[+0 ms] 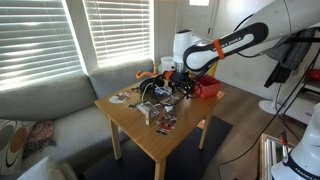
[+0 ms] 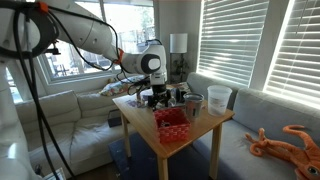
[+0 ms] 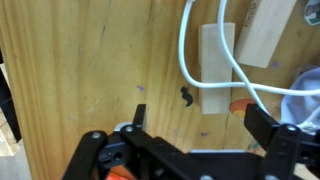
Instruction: Put one block upright
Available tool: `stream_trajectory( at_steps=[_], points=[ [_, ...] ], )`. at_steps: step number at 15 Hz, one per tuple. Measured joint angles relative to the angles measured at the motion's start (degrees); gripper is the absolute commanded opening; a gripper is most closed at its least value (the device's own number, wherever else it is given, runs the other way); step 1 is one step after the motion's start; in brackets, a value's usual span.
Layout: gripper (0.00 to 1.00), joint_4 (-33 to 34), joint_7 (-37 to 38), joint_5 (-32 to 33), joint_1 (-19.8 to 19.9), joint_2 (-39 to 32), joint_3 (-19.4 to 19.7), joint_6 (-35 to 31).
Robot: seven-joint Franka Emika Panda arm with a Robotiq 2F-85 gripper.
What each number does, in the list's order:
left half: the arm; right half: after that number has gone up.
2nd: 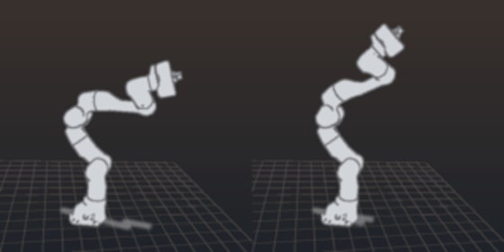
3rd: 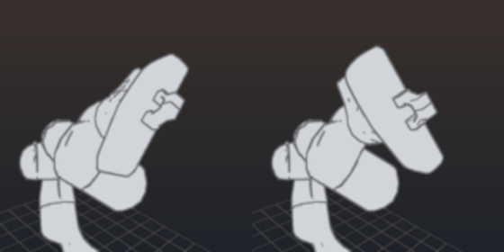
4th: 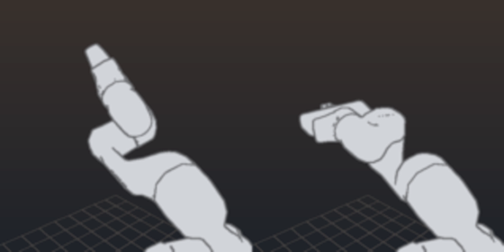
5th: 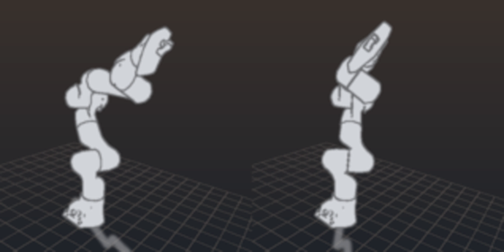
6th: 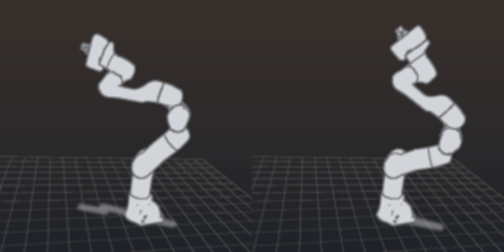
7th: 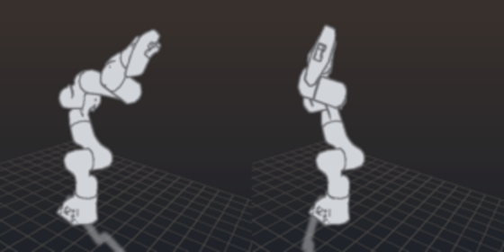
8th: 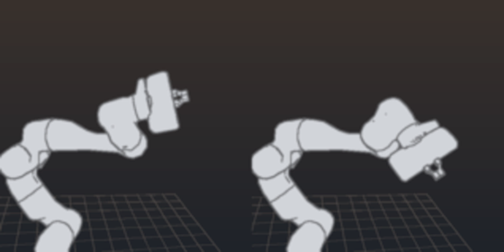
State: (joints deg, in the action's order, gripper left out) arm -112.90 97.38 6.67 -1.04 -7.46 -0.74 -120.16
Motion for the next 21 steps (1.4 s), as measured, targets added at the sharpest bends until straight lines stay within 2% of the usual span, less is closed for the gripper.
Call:
stream_trajectory(
  at_steps=[2, 3, 11, 16, 21],
  points=[
    [0.69, 0.0, -0.06, -0.1, -0.19, -0.23, -0.04, -0.22],
    [0.63, 0.0, -0.14, -0.15, -0.31, -0.37, -0.04, -0.42],
    [0.05, 0.0, -0.69, -0.16, -0.71, -0.66, 0.01, -0.96],
    [0.07, -0.01, -1.08, -0.47, -0.59, 0.62, 0.49, 1.26],
    [0.07, 0.17, 0.9, -0.05, -0.39, 4.68, 1.6, 11.84]
  ],
)
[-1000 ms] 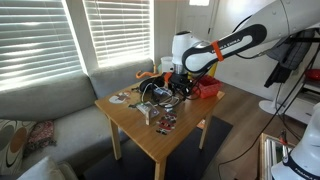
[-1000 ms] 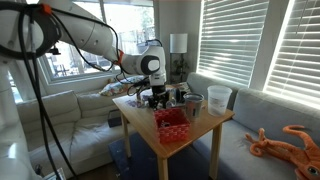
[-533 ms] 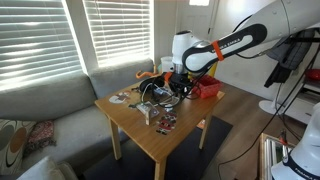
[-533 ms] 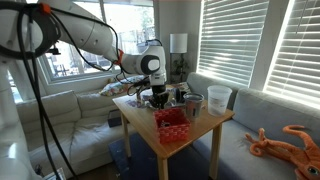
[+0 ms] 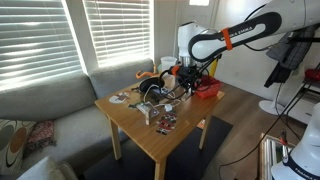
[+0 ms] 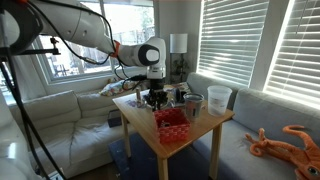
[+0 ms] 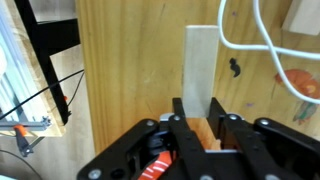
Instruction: Put one block upright
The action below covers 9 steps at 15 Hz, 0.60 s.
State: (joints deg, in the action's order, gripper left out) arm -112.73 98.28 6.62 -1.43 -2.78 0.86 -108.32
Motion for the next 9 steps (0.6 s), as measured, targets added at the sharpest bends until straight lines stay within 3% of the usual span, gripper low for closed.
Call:
stream_trajectory(
  at_steps=[3, 8, 9],
  points=[
    [0.07, 0.45, 2.49, 0.92, 0.5, 1.81, 0.18, 6.21],
    [0.07, 5.38, 6.78, -4.83, 0.47, 0.78, -0.15, 21.99],
    [0.28, 6.61, 8.31, -5.27, 0.25, 0.15, -0.42, 23.88]
  ],
)
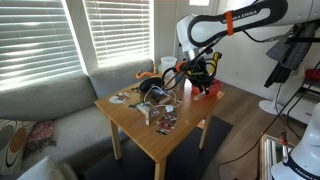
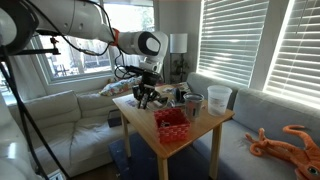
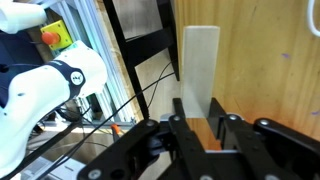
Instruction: Put one block upright
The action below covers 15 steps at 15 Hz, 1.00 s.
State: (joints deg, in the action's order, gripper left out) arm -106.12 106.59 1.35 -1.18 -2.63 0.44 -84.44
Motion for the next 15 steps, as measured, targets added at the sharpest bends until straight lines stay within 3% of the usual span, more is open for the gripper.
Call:
stream_trajectory(
  at_steps=[5, 6, 11, 15],
  points=[
    [0.28, 2.86, 2.55, -0.28, -1.18, -1.61, -1.05, 1.18],
    [0.07, 2.86, 2.56, -0.28, -1.16, -1.64, -1.05, 1.22],
    [0.07, 3.01, 2.41, 1.13, -1.66, -1.69, -1.59, 1.22],
    [0.07, 4.68, 1.77, 3.76, -4.8, -1.64, -4.46, 1.2]
  ],
)
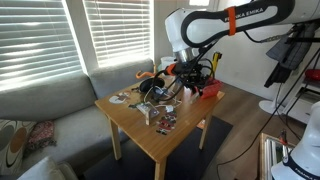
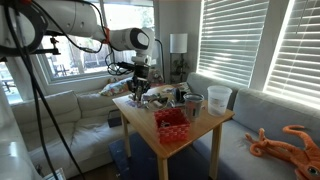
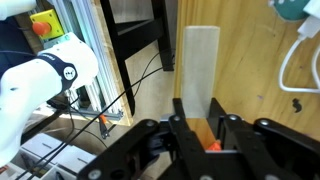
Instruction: Put one block upright
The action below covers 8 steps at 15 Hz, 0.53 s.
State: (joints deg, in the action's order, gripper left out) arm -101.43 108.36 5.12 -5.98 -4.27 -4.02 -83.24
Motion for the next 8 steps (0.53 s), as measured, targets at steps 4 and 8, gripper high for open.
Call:
stream_trajectory(
  at_steps=[4, 8],
  points=[
    [0.07, 1.26, -1.5, 5.63, -3.67, 0.68, -3.29, -2.14],
    [0.07, 1.54, -1.62, 14.36, -7.01, 1.09, -6.52, -3.98]
  ],
)
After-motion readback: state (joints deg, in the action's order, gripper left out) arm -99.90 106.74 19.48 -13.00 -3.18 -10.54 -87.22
